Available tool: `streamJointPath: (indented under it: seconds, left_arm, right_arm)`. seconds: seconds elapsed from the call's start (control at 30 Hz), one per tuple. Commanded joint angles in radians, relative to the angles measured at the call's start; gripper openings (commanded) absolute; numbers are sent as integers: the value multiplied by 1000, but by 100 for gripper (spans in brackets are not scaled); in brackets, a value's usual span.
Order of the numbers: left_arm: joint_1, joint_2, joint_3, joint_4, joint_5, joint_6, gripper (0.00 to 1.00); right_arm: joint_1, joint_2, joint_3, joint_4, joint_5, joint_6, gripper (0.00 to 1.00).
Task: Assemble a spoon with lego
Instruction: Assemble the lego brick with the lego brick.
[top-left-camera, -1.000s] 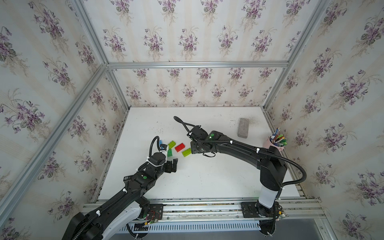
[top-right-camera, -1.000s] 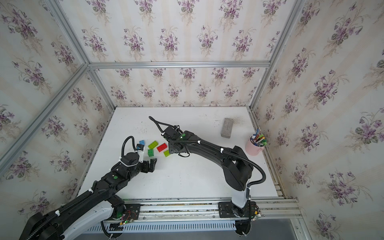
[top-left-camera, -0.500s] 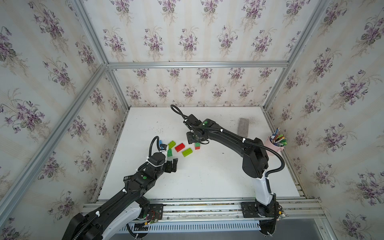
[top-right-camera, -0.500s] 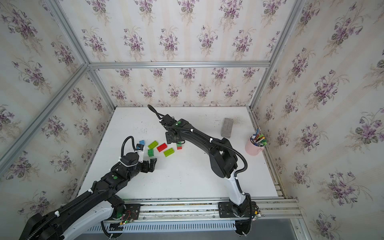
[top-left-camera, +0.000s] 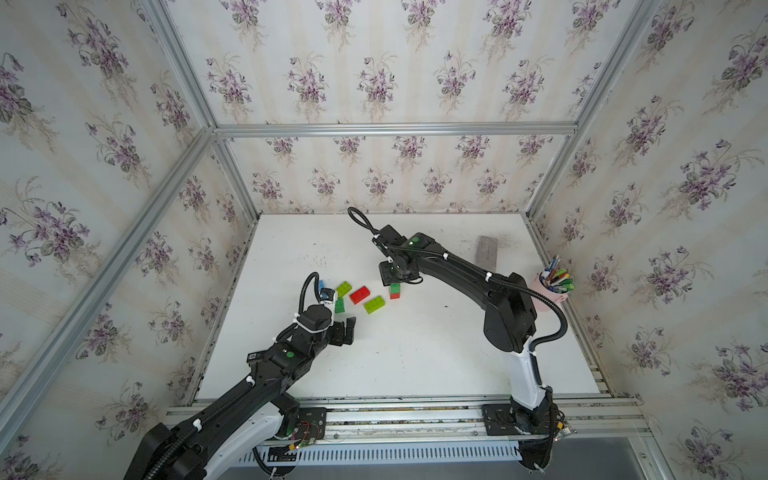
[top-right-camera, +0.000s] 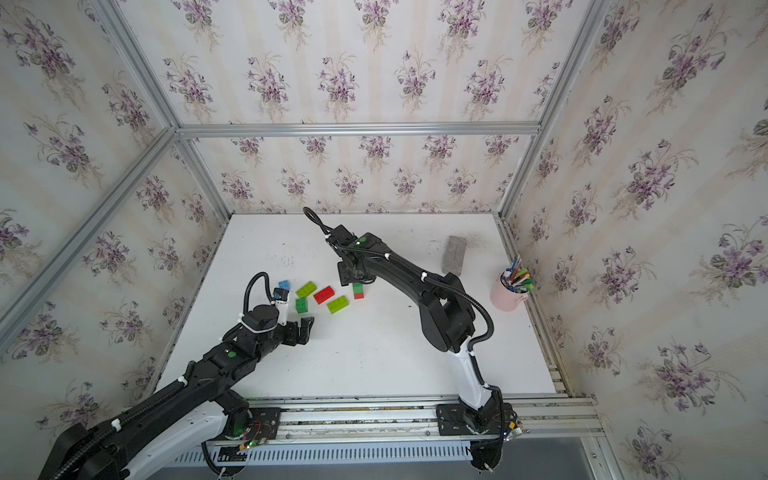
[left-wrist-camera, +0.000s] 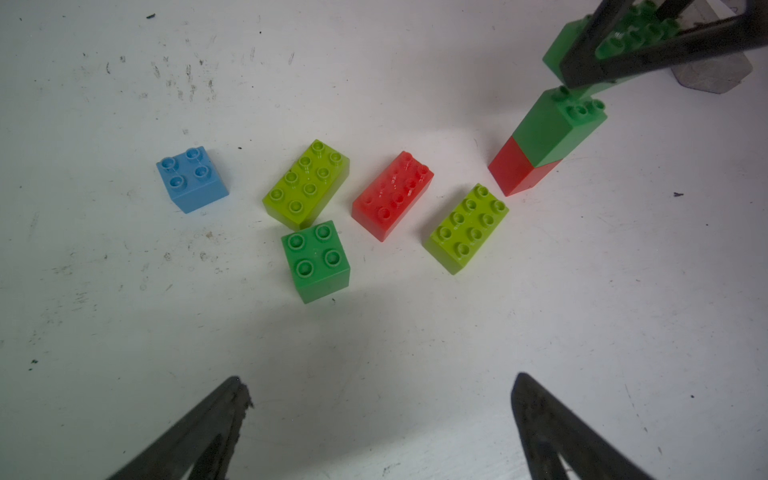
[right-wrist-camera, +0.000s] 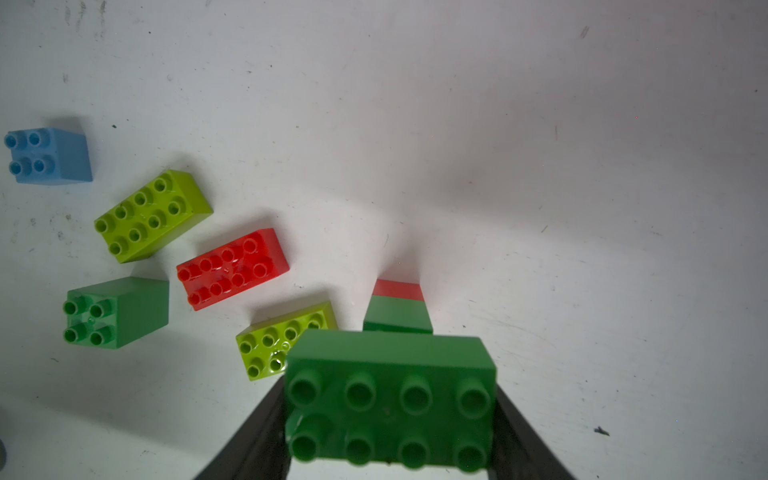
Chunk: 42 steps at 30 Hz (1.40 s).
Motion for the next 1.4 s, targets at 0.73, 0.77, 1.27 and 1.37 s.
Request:
streamJointPath:
  seconds: [0.73, 0.77, 1.27, 1.37]
  left_arm:
    - [0, -7, -5, 18, -7, -17, 99]
    - [0, -8, -5, 16, -6, -17, 99]
    - [0, -16, -6, 14, -13, -20, 99]
    - [0, -16, -6, 14, -14, -20, 99]
  right_arm:
    - [-20, 29, -81, -3, -82, 4, 49]
    - [-20, 34, -80, -13, -85, 4, 48]
    - [-19, 65, 101, -108, -67, 8, 48]
    - [-17, 70, 151, -133, -51, 6, 47]
